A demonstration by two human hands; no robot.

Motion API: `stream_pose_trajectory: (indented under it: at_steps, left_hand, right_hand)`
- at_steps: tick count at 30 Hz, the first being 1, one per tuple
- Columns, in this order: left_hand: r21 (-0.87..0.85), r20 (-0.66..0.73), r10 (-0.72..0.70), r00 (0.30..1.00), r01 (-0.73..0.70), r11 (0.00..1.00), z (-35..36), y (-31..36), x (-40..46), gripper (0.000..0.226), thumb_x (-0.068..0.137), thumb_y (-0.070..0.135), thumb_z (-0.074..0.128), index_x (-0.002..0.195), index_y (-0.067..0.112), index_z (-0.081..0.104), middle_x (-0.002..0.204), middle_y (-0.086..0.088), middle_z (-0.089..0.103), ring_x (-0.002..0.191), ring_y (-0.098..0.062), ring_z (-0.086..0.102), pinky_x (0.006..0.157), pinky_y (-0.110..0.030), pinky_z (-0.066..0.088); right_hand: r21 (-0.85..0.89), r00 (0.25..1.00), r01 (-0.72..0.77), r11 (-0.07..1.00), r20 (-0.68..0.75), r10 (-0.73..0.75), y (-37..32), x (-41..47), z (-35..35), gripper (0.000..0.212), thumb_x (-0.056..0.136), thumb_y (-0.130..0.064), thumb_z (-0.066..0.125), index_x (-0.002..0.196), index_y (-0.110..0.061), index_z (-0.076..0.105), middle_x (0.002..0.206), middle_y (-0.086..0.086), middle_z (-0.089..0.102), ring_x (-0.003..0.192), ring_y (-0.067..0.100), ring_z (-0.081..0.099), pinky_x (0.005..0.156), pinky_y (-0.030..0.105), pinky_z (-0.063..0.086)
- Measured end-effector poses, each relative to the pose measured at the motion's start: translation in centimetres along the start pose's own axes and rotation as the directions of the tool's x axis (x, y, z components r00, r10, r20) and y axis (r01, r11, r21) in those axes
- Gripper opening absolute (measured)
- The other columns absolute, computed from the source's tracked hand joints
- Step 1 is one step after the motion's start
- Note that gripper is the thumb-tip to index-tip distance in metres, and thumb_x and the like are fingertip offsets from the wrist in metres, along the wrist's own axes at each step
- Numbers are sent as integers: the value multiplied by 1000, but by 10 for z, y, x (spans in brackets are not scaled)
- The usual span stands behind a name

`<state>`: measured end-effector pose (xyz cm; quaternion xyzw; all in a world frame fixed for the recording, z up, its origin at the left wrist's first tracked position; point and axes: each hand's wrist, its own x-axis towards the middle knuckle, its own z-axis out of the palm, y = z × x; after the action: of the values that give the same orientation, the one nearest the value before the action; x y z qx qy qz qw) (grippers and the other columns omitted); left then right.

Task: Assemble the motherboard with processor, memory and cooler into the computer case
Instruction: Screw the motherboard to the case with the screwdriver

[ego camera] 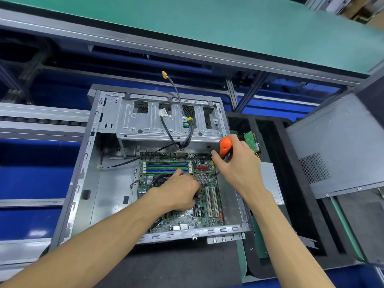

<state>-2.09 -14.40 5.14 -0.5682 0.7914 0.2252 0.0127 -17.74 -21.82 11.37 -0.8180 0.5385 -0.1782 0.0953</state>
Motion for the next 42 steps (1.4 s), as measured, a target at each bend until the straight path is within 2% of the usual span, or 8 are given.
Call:
stream_pose_trajectory:
  at_steps: [6,9,13,16,28,35,39,42]
  left_hand:
    - [-76,-1,4,1000,-4,997,-6,1,0,20,91,21,58,108,16,68,104,-3,64,105,-21,55,107,-43,29]
    - [-189,-200,-84,976,45,981,-26,5,-1,31,92,9,46,114,15,66,111,-4,66,106,-24,61,101,-43,43]
    - [-404,-563,-259,785,12,915,-67,13,1,25,100,45,37,109,26,51,83,10,63,74,-11,62,67,-37,53]
    - [-358,-607,-180,774,-65,931,-92,24,6,43,90,70,38,103,29,44,70,13,49,64,-3,53,57,-30,47]
    - [-155,-310,167,936,-223,962,-131,29,29,23,88,10,60,106,24,66,102,5,55,95,-16,56,88,-38,49]
    - [58,-435,-39,899,71,996,-131,34,39,41,86,60,59,93,20,54,76,3,56,73,-24,60,58,-33,41]
    - [9,-311,57,949,-56,998,-138,38,41,8,85,27,66,92,24,62,80,5,52,84,-24,61,66,-34,46]
    - [-37,-129,148,981,-154,987,-142,39,40,23,80,8,67,90,27,67,99,4,51,92,-21,58,79,-42,52]
  right_hand:
    - [16,999,-27,1000,-32,27,-3,0,-1,48,82,-51,75,86,-24,36,78,-2,46,73,20,45,58,34,35]
    - [11,995,2,1000,-99,-1,-3,0,-1,49,81,-47,77,83,-21,36,80,-5,44,79,20,43,59,33,33]
    - [55,989,-1,998,-146,9,-1,0,2,48,80,-46,76,84,-18,38,86,1,44,79,21,43,57,35,37]
    - [79,990,19,997,-140,-8,-1,-1,5,40,75,-49,61,85,-17,39,87,2,46,79,23,45,55,35,35]
    - [491,998,52,869,-53,-29,30,-9,11,31,82,-31,77,92,-47,53,89,-19,44,86,-1,46,73,11,34]
    - [510,999,-5,860,-26,21,28,-3,15,25,75,-48,76,86,-35,59,91,-14,47,82,2,50,66,14,35]
    - [509,999,38,860,-52,-13,27,-2,14,27,77,-51,74,74,-46,47,85,-14,42,75,3,45,63,16,32]
    - [546,999,38,837,-49,-13,30,-3,13,34,78,-44,77,66,-43,46,83,-13,41,71,4,43,61,16,32]
